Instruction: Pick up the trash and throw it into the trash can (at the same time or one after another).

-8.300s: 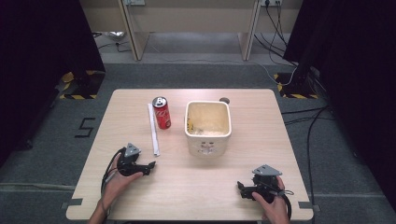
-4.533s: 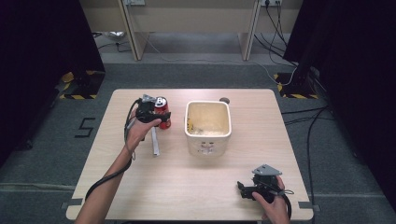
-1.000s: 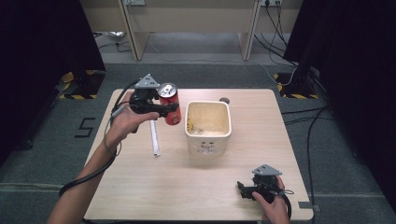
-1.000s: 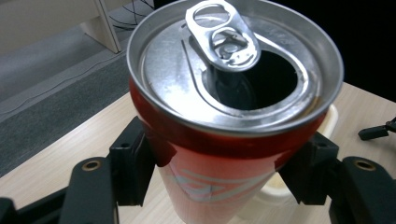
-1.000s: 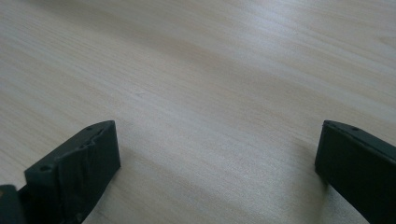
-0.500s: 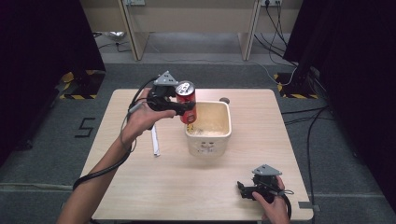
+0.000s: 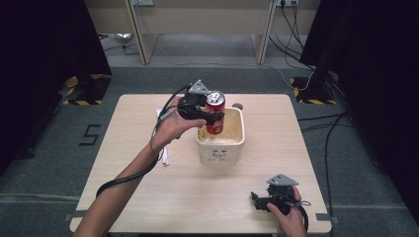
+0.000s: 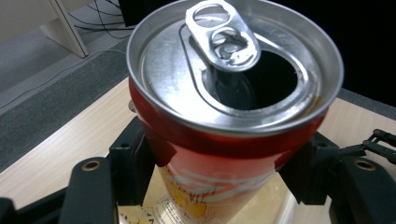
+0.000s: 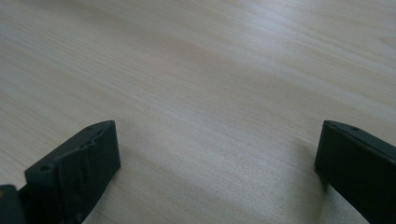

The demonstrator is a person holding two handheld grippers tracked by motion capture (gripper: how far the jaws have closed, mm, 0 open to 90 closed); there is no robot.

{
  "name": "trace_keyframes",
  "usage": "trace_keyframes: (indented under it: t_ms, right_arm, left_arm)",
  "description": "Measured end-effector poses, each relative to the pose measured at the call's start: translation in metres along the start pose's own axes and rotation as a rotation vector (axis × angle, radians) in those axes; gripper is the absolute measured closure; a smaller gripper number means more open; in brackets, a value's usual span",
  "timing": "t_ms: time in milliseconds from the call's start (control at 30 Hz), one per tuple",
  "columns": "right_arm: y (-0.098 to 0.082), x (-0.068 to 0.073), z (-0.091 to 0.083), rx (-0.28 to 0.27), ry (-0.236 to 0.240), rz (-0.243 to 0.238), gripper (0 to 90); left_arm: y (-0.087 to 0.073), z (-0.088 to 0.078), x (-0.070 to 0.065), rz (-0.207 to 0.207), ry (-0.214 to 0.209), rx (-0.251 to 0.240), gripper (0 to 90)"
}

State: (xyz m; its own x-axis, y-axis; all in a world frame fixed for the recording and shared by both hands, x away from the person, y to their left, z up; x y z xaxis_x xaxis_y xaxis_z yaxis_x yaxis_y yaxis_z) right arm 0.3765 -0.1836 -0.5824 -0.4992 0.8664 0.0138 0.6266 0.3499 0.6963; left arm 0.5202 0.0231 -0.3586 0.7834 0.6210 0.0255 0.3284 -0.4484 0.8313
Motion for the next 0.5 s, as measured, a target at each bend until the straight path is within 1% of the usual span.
trace_keyframes:
  t_ms: [67, 133, 167, 233, 333, 500]
  right_arm:
    - [0.000, 0.000, 0.000, 0.000, 0.000, 0.000, 0.2]
    - [0.000, 0.000, 0.000, 0.000, 0.000, 0.000, 0.3]
    - [0.000, 0.000, 0.000, 0.000, 0.000, 0.000, 0.3]
    - [0.000, 0.000, 0.000, 0.000, 0.000, 0.000, 0.2]
    - [0.000, 0.000, 0.000, 0.000, 0.000, 0.000, 0.2]
    - [0.000, 0.000, 0.000, 0.000, 0.000, 0.000, 0.3]
  left_arm:
    - [-0.001, 0.005, 0.001, -0.009, 0.000, 0.002, 34.2]
    - [-0.004, 0.011, 0.002, -0.019, 0.010, 0.005, 34.2]
    - [-0.005, 0.013, 0.002, -0.017, 0.014, 0.011, 34.2]
    - [-0.009, 0.020, 0.000, -0.023, 0.006, 0.020, 34.2]
    - [-0.012, 0.028, -0.001, -0.015, 0.009, 0.033, 34.2]
    - [-0.017, 0.034, -0.002, -0.019, 0.009, 0.040, 34.1]
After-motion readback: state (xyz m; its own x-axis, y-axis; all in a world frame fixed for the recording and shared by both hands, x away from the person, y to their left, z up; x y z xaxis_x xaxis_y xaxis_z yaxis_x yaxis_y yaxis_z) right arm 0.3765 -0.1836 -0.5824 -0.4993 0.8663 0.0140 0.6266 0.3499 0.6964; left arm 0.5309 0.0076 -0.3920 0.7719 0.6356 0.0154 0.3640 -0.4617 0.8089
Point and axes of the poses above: each handheld gripper's, and its own axes: z roughly forward along the jaws, y roughly out of its top, x roughly to its left, the point moved 9 cm from there along z, roughly forward along the jaws, and after that the axes turned 2 degrees about y, right-handed, at the moved point
